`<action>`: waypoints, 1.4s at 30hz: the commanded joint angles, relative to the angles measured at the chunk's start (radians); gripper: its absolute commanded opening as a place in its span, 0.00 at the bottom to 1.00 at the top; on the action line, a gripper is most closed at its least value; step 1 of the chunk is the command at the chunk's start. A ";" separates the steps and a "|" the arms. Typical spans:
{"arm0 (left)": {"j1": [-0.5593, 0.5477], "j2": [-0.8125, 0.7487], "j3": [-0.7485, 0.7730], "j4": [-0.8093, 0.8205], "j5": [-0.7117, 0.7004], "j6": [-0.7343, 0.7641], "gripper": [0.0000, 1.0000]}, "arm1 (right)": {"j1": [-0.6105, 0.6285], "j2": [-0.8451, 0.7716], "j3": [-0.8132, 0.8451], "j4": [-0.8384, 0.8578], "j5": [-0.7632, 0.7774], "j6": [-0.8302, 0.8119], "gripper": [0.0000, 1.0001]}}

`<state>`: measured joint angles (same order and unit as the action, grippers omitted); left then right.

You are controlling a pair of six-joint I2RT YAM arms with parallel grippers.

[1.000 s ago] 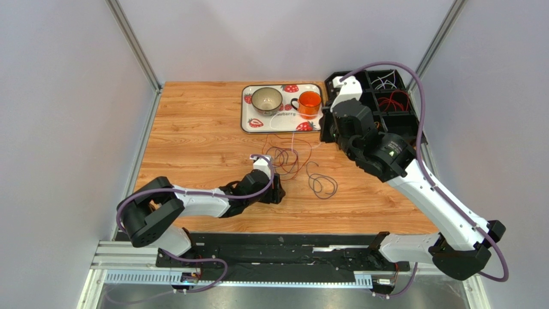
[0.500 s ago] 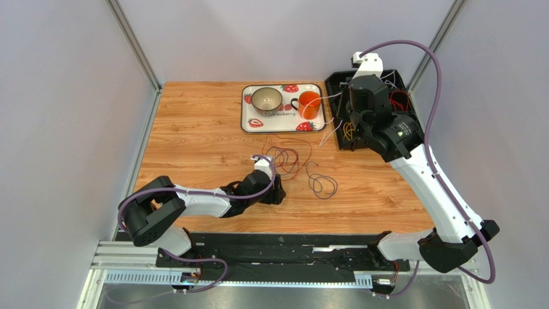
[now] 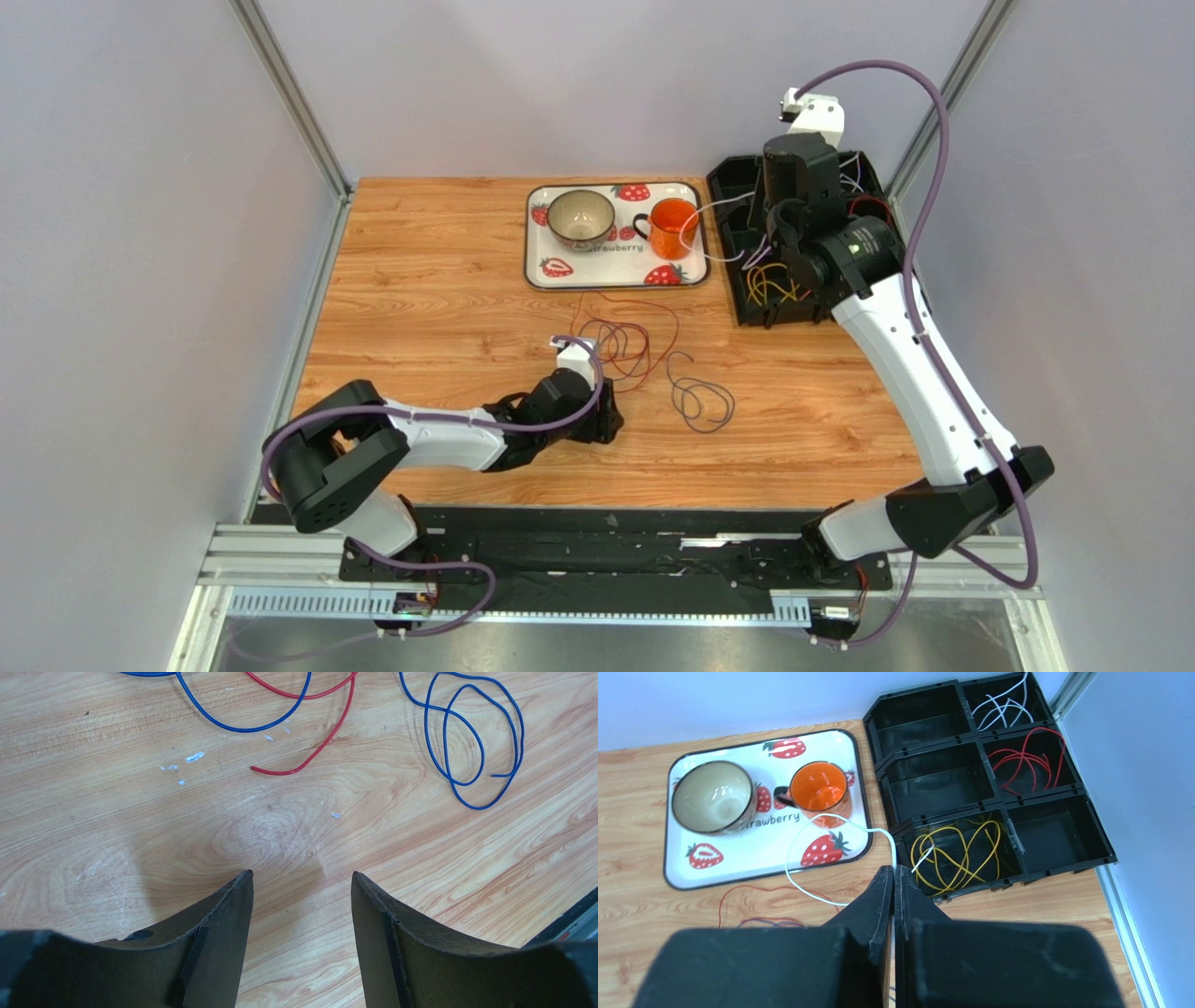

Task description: Untangle the cables

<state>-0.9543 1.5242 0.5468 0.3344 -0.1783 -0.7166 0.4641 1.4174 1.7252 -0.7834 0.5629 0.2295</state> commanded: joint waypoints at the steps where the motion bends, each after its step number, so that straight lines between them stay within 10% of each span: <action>1: -0.006 0.007 0.025 0.025 -0.004 0.019 0.62 | -0.053 0.073 0.111 0.065 0.034 -0.012 0.00; 42: -0.006 0.030 0.058 0.014 -0.012 0.036 0.59 | -0.386 0.716 0.522 0.645 0.385 -0.015 0.00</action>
<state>-0.9543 1.5604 0.5716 0.3557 -0.1860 -0.6987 0.0986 2.0922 2.1914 -0.2409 0.9234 0.2226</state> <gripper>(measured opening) 0.597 0.010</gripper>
